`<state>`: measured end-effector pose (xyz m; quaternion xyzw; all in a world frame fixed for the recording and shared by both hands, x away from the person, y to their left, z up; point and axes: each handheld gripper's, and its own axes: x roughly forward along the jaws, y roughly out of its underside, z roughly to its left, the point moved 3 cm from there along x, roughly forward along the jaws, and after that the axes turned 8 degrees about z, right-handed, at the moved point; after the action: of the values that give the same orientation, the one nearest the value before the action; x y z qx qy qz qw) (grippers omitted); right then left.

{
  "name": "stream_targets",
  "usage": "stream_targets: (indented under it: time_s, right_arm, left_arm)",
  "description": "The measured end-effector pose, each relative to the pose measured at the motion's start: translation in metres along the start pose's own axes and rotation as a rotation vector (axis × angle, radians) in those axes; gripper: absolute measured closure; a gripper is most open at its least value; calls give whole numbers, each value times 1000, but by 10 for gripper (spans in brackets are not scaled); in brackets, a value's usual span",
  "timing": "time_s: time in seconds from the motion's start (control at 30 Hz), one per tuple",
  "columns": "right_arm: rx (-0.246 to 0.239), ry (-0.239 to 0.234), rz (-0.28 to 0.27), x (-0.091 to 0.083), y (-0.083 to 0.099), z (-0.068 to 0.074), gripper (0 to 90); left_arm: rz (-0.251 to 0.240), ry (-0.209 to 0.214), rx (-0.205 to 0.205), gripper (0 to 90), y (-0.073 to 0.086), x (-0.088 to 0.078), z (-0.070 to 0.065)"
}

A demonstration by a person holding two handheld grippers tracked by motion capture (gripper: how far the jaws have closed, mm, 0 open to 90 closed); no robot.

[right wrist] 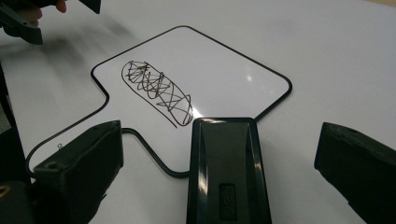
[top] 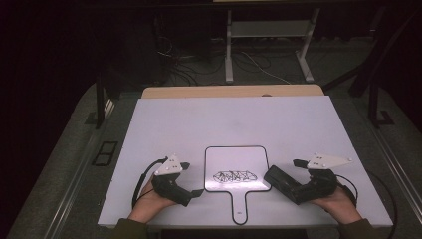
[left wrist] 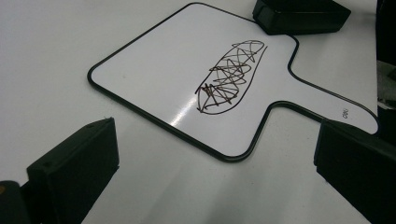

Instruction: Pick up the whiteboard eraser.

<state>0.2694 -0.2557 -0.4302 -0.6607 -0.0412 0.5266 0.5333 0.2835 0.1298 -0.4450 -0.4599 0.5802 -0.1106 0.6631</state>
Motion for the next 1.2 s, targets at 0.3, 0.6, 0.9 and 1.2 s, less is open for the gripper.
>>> stream_targets:
  time_s: [0.3, 0.6, 0.9, 1.2]
  right_arm:
    - [-25, -4, 22, 12, -11, 5, 1]
    - [-47, 8, 103, 19, -11, 7, 8]
    - [-49, 38, 182, 21, -4, 5, 61]
    - [-50, 81, 259, 22, 4, 1, 130]
  left_arm:
    - [12, -1, 9, 0, 0, 2, -2]
    - [15, -6, 7, 0, 1, 2, -1]
    - [17, -6, 9, 0, 2, 2, -1]
    - [24, -9, 14, 0, 2, 2, -1]
